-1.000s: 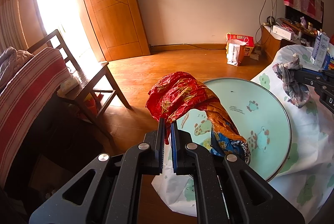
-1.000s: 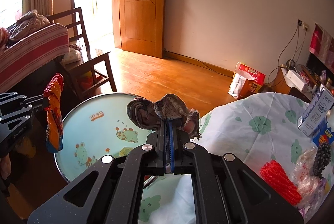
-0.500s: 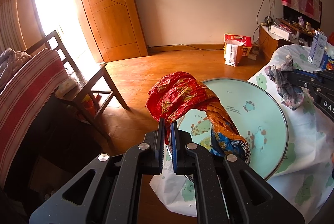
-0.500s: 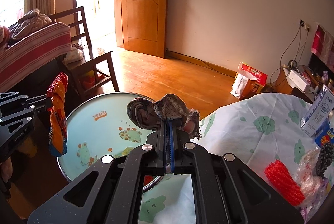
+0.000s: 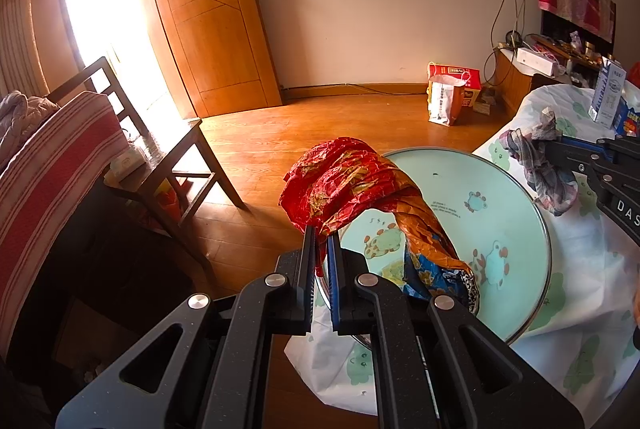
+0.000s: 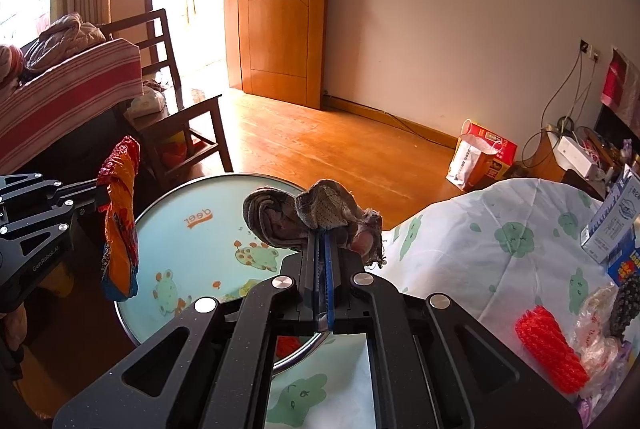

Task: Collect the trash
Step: 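Open both tools to drop the wrappers into the bin, then grasp the clear plastic bag with the right tool while the left moves toward the red mesh bag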

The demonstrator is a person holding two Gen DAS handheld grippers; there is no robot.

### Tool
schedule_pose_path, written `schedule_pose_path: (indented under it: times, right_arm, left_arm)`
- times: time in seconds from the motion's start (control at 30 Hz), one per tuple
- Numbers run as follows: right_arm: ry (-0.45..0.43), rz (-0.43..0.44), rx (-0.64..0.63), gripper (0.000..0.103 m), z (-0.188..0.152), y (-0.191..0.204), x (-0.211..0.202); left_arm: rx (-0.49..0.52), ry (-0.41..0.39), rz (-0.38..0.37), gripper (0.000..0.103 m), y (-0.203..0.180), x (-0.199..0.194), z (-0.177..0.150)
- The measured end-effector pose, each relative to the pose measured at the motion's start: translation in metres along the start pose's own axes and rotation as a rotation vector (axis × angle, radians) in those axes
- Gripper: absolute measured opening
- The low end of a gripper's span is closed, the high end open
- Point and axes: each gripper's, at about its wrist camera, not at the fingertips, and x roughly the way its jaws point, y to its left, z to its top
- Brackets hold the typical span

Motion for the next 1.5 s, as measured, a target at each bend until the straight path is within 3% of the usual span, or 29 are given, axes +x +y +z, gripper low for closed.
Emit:
schedule_pose_path:
  times: [0.27, 0.33, 0.37, 0.47, 0.5, 0.63, 0.8, 1.03, 1.2, 1.4, 1.5]
  right_arm:
    - [0.003, 0.021, -0.004, 0.004, 0.0, 0.006, 0.001]
    - [0.006, 0.036, 0.001, 0.007, -0.001, 0.007, 0.001]
    - [0.009, 0.036, 0.0, 0.014, -0.001, 0.008, 0.002]
    - [0.011, 0.037, 0.01, 0.031, -0.003, 0.007, 0.002]
    - [0.011, 0.037, 0.012, 0.038, -0.003, 0.006, 0.002]
    - [0.01, 0.026, 0.015, 0.049, -0.006, 0.005, 0.0]
    - [0.0, -0.008, 0.023, 0.059, -0.01, 0.001, -0.008]
    - [-0.01, -0.08, 0.039, 0.063, -0.03, -0.028, -0.048]
    - [-0.015, -0.185, 0.097, 0.067, -0.061, -0.074, -0.092]
    - [-0.009, -0.363, 0.249, 0.067, -0.107, -0.149, -0.144]
    - [0.006, -0.407, 0.329, 0.067, -0.124, -0.181, -0.153]
  left_arm:
    - [-0.003, 0.001, -0.012, 0.01, -0.003, 0.001, -0.001]
    - [-0.003, 0.0, -0.02, 0.02, -0.005, 0.002, -0.002]
    - [-0.002, -0.003, -0.023, 0.028, -0.006, 0.001, -0.003]
    - [0.008, -0.003, -0.032, 0.035, -0.011, 0.001, -0.004]
    - [0.01, -0.004, -0.032, 0.044, -0.012, 0.001, -0.005]
    - [0.009, -0.011, -0.015, 0.069, -0.016, -0.001, -0.006]
    - [0.01, -0.001, -0.021, 0.075, -0.021, 0.001, -0.008]
    - [0.052, 0.024, -0.063, 0.083, -0.052, 0.003, -0.017]
    - [0.122, 0.032, -0.103, 0.084, -0.092, 0.002, -0.022]
    - [0.184, 0.023, -0.149, 0.085, -0.138, -0.003, -0.021]
    - [0.199, 0.018, -0.165, 0.086, -0.157, -0.004, -0.018]
